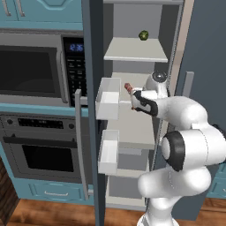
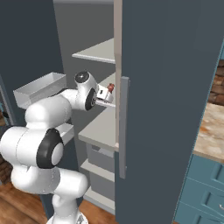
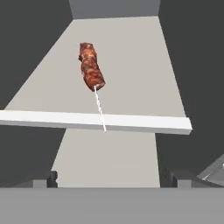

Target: Store the kebab skewer in the freezer for long-term storage. Close the freezer door after placing the cooked food.

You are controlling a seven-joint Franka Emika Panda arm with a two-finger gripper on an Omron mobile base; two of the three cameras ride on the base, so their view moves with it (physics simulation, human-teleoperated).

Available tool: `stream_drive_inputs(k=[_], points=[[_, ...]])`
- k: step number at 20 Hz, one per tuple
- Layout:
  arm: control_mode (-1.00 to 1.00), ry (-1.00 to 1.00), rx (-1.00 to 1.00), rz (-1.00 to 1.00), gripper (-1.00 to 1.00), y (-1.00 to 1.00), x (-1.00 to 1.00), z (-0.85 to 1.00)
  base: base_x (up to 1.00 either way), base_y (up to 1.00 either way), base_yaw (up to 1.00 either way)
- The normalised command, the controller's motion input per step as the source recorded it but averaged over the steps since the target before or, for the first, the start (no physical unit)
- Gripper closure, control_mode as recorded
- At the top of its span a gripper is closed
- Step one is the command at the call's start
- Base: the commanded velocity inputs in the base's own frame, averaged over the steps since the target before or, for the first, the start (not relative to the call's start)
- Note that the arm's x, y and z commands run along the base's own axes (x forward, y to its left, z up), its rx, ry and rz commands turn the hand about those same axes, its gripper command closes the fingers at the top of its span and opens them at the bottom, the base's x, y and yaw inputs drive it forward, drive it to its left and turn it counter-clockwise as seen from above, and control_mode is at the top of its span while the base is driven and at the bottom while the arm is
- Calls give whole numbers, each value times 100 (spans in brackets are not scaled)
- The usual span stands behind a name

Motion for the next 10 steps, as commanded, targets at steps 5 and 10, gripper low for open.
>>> stream_drive_inputs(k=[5, 10], points=[[-100, 0, 0, 0, -100, 0, -76, 31, 0, 0, 0], [-100, 1, 0, 0, -100, 0, -92, 52, 0, 0, 0]])
